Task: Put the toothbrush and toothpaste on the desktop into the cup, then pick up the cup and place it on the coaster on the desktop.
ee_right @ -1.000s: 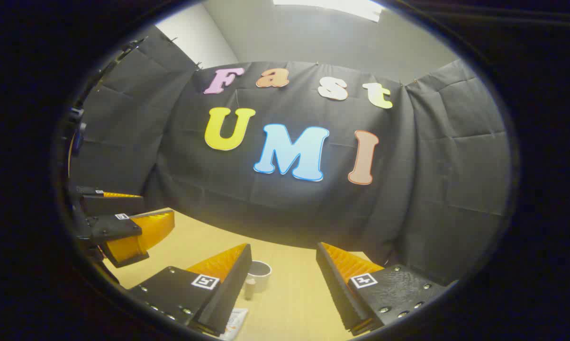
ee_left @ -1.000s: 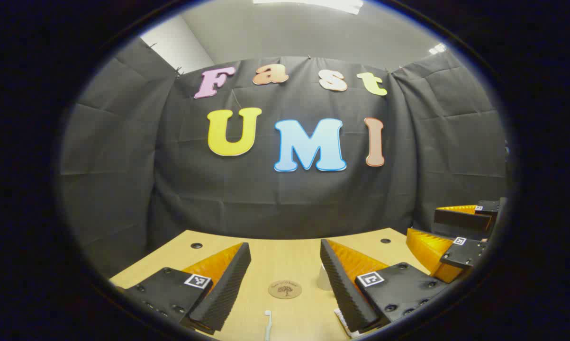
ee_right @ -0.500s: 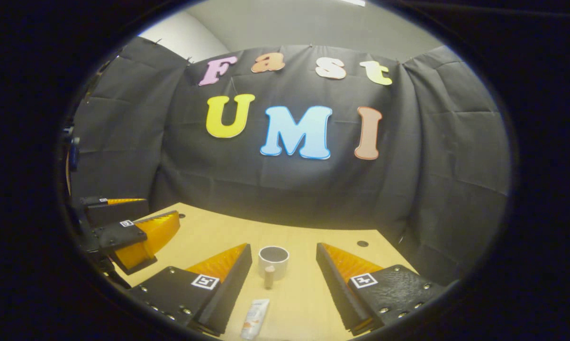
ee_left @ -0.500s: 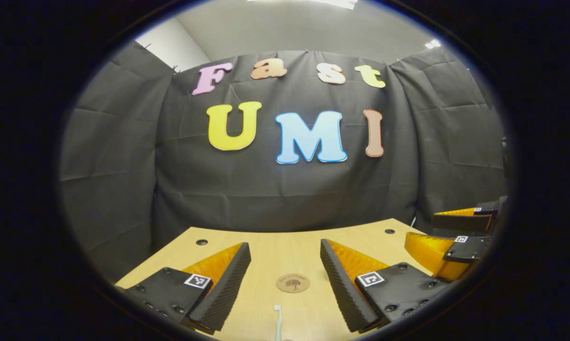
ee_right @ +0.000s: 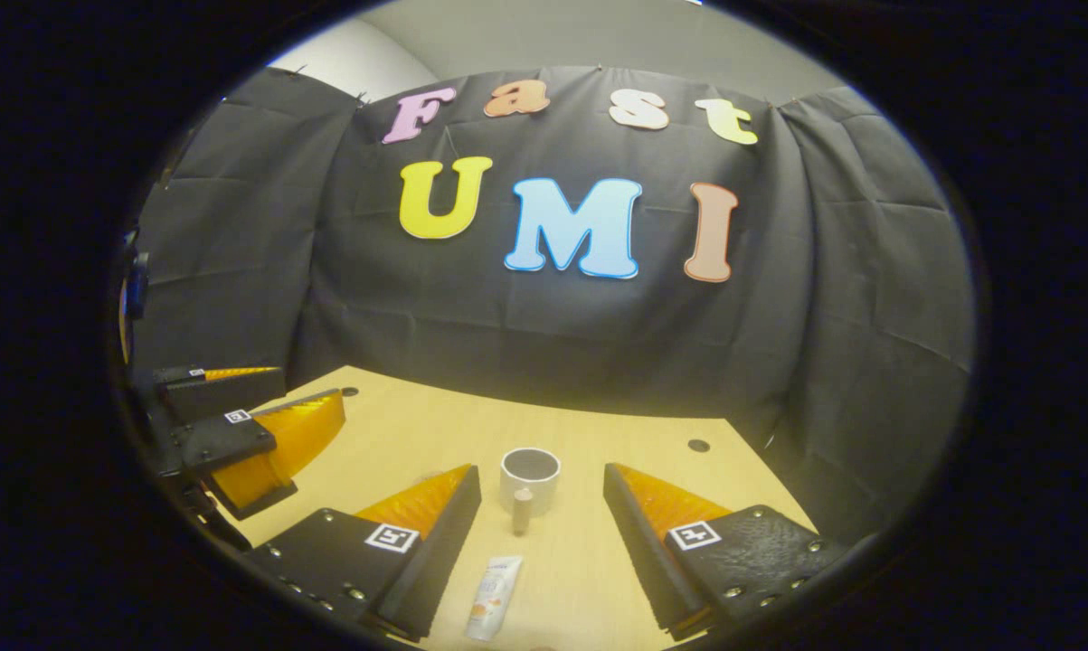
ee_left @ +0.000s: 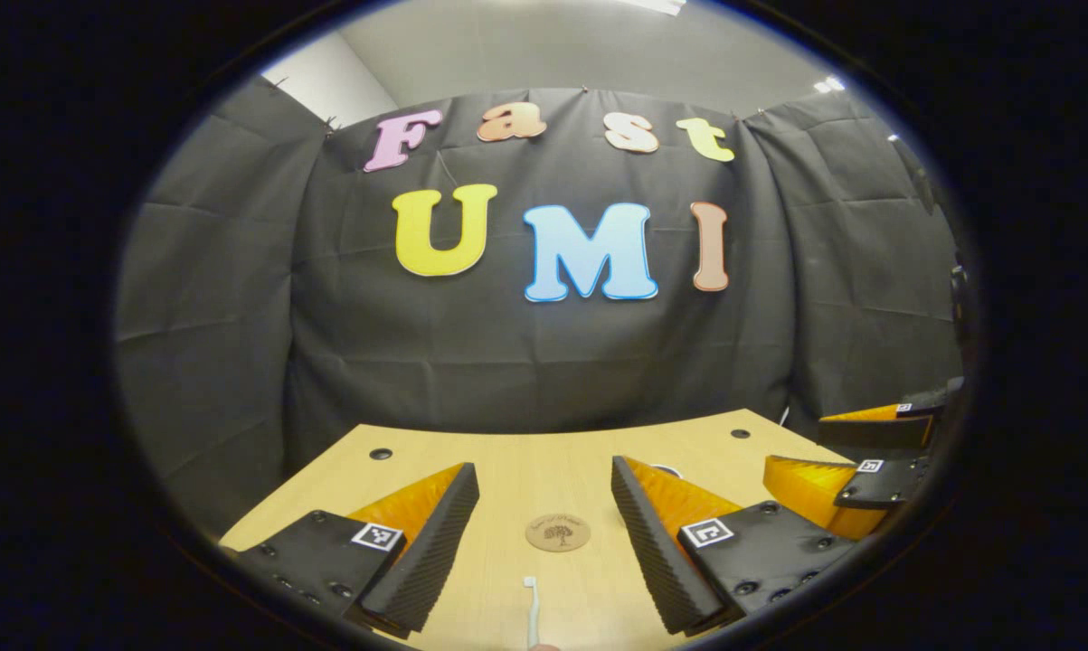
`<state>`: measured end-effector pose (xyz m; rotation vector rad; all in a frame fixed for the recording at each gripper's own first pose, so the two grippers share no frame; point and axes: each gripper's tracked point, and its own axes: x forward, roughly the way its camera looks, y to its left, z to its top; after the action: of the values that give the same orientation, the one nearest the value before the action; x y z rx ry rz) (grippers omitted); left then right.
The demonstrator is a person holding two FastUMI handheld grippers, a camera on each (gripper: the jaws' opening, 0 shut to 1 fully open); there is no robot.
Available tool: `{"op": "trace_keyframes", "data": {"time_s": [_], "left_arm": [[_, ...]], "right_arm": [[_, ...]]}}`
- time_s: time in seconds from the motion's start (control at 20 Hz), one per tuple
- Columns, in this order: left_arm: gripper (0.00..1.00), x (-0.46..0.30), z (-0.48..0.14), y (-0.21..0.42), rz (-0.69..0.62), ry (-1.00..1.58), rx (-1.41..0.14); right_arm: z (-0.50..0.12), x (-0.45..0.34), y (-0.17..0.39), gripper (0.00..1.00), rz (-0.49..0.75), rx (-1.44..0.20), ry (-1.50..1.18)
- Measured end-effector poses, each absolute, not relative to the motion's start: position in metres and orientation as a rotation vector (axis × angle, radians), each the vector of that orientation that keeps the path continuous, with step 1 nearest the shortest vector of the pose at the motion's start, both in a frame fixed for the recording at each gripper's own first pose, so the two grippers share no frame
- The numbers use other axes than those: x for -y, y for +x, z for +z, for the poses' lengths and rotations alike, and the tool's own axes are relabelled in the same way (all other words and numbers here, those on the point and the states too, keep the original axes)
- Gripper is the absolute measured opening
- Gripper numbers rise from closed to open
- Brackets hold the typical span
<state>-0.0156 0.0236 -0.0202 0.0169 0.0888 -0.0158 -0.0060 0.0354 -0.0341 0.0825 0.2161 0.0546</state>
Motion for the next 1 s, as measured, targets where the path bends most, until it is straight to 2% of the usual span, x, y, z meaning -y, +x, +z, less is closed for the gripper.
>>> {"op": "trace_keyframes", "data": {"time_s": [0.45,1.0], "left_arm": [[0.96,-0.026,-0.049,-0.015,-0.035,0.037,-0.194],[0.96,-0.044,-0.146,-0.005,-0.004,0.013,-0.546]], "right_arm": [[-0.068,-0.050,-0.004,0.85,0.074,-0.371,0.110],[-0.125,-0.071,0.004,0.85,0.138,-0.633,0.140]]}}
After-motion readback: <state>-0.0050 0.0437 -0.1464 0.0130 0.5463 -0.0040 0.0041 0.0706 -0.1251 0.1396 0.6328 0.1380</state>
